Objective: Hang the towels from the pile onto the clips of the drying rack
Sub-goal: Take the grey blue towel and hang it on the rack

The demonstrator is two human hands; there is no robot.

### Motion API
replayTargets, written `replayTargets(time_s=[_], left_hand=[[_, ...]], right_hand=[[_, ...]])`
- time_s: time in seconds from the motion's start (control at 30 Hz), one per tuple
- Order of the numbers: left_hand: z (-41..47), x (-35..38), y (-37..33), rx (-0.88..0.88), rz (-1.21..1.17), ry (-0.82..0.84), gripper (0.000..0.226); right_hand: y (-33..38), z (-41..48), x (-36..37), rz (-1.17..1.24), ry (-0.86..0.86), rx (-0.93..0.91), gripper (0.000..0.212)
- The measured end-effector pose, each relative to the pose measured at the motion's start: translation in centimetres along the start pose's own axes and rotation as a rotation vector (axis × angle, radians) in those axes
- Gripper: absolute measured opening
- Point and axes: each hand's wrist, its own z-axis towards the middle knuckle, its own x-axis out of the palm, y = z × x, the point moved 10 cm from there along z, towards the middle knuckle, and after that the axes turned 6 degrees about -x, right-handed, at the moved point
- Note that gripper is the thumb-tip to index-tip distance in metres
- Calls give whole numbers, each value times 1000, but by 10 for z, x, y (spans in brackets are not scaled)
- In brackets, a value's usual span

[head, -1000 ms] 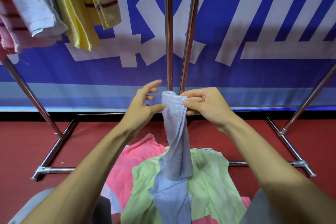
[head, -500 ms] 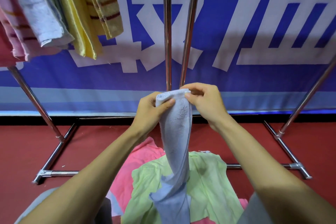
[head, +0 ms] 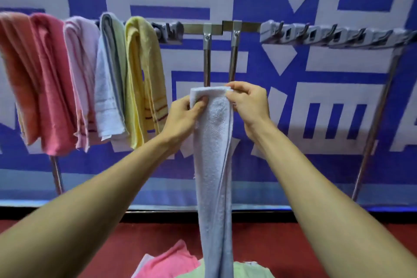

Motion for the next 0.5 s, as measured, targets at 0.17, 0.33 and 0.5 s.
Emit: replayTargets(time_s=[0.17,0.33,0.5], left_hand=[[20,-10,-88,118,21,54,13],[11,-17,-122,131,92,1,12],[11,-5,-135,59,52,8,15]], right_hand=[[83,34,-5,50,-80,-156,18],[95,37,-14,18,-124,-102,17],[114,44,-23,80,-156,-86,18]])
